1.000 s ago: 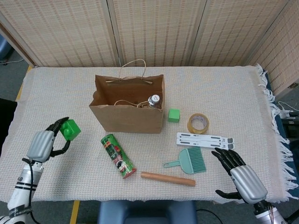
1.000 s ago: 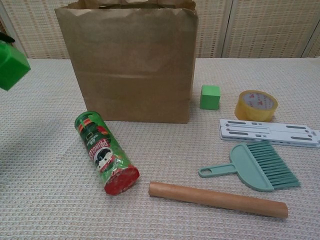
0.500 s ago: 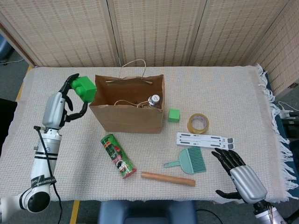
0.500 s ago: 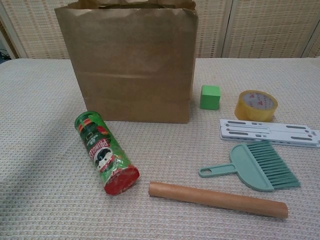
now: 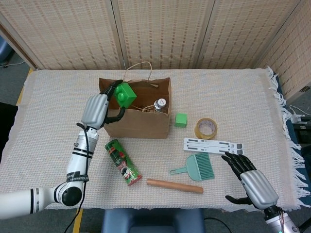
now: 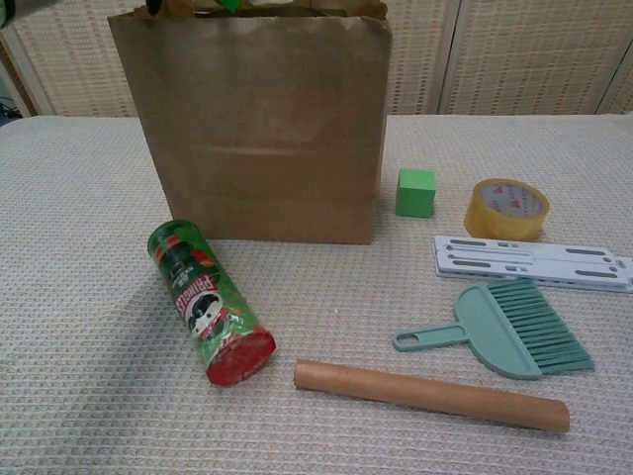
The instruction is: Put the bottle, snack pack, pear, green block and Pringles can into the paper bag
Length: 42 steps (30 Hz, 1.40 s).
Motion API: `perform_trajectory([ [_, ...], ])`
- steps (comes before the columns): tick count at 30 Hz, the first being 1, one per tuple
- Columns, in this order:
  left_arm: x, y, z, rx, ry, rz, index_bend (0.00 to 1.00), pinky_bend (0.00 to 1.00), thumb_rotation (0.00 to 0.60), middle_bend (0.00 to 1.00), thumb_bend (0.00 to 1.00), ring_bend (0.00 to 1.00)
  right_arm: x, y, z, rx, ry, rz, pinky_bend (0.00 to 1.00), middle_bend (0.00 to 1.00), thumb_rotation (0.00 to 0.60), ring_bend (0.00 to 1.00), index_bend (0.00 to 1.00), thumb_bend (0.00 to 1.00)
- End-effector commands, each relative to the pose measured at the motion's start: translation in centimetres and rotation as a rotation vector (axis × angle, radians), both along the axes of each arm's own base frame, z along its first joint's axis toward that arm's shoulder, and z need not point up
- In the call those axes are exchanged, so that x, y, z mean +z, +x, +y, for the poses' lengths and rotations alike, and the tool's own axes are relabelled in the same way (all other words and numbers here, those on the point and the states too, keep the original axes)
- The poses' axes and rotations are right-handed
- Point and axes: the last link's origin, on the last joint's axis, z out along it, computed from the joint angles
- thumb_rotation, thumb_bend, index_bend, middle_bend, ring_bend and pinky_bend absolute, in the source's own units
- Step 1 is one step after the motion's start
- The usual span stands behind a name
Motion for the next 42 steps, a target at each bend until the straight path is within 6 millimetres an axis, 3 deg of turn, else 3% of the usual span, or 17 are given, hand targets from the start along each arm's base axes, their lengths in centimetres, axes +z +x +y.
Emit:
perform_trajectory([
  [1,-1.0,0.1,0.0,-0.015,-0.018,0.055,0.49,0.59,0.600,0.49,0.56,0.42,0.0,0.0,0.0,-0.001,0.000,0.000,0.00,0.00,0.600,0.00,0.00,0.01],
  [4,-1.5,0.0,-0.2,-0.021,-0.040,0.083,0.26,0.38,0.600,0.23,0.46,0.17,0.0,0.0,-0.1,-0.003,-0.002,0.001,0.00,0.00,0.600,0.00,0.00,0.01],
  [6,-1.5,0.1,-0.2,-0.022,-0.048,0.082,0.15,0.29,0.600,0.10,0.43,0.05,-0.1,0.0,-0.1,-0.004,-0.001,0.002,0.00,0.00,0.600,0.00,0.00,0.01],
  [9,-1.3,0.2,-0.3,-0.021,-0.051,0.069,0.07,0.21,0.600,0.04,0.42,0.00,-0.1,0.0,-0.1,-0.002,0.001,0.005,0.00,0.00,0.600,0.00,0.00,0.01],
  [15,-1.1,0.4,-0.7,-0.036,-0.060,0.053,0.01,0.20,0.600,0.01,0.41,0.00,-0.1,0.1,0.1,0.002,-0.005,0.003,0.00,0.00,0.600,0.00,0.00,0.01],
  [22,-0.6,0.2,-1.3,-0.044,-0.055,0.051,0.01,0.20,0.600,0.00,0.40,0.00,0.1,0.2,0.2,0.009,-0.006,-0.002,0.00,0.00,0.600,0.00,0.00,0.01],
  [28,1.2,-2.0,-2.5,-0.030,-0.035,0.046,0.04,0.20,0.600,0.01,0.41,0.00,0.3,0.2,0.4,0.012,-0.007,-0.006,0.00,0.00,0.600,0.00,0.00,0.01],
  [31,2.5,-3.8,-3.6,-0.027,-0.020,0.054,0.10,0.22,0.600,0.04,0.44,0.02,0.3,0.2,0.5,0.014,-0.008,-0.006,0.00,0.00,0.600,0.00,0.00,0.01],
  [38,5.2,-9.4,-6.6,-0.045,0.042,0.121,0.28,0.40,0.600,0.27,0.50,0.23,0.3,0.4,0.7,0.022,-0.008,-0.006,0.00,0.00,0.600,0.00,0.00,0.01],
  [42,5.5,-10.6,-7.2,-0.046,0.050,0.132,0.37,0.51,0.600,0.39,0.52,0.34,0.3,0.4,0.7,0.023,-0.009,-0.006,0.00,0.00,0.600,0.00,0.00,0.01],
])
